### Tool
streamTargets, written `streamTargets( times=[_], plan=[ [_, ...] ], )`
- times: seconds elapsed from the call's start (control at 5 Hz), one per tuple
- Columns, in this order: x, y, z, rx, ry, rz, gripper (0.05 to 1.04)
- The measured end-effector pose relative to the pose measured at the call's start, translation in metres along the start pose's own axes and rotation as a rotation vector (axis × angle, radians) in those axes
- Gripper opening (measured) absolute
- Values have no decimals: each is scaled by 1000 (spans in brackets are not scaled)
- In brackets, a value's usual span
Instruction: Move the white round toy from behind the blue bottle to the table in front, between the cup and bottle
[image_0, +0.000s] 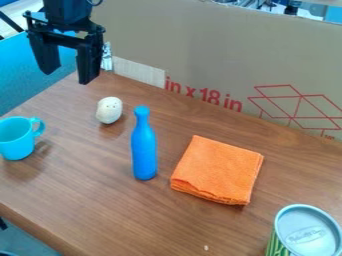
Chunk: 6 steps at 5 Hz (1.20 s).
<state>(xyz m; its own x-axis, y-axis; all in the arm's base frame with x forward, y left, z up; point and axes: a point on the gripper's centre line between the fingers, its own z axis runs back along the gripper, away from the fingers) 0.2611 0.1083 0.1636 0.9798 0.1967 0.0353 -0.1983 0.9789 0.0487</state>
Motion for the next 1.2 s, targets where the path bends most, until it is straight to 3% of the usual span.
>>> streamTargets(
  times=[0.2,0.4,0.8,1.2],
  plan=[
    [0,-2,-9,-5,28,-6,1001],
    [19,-6,-25,68,17,-92,1001],
    [60,12,-42,95,-93,-104,1001],
    [91,16,-75,100,-84,-129,1002]
  ],
)
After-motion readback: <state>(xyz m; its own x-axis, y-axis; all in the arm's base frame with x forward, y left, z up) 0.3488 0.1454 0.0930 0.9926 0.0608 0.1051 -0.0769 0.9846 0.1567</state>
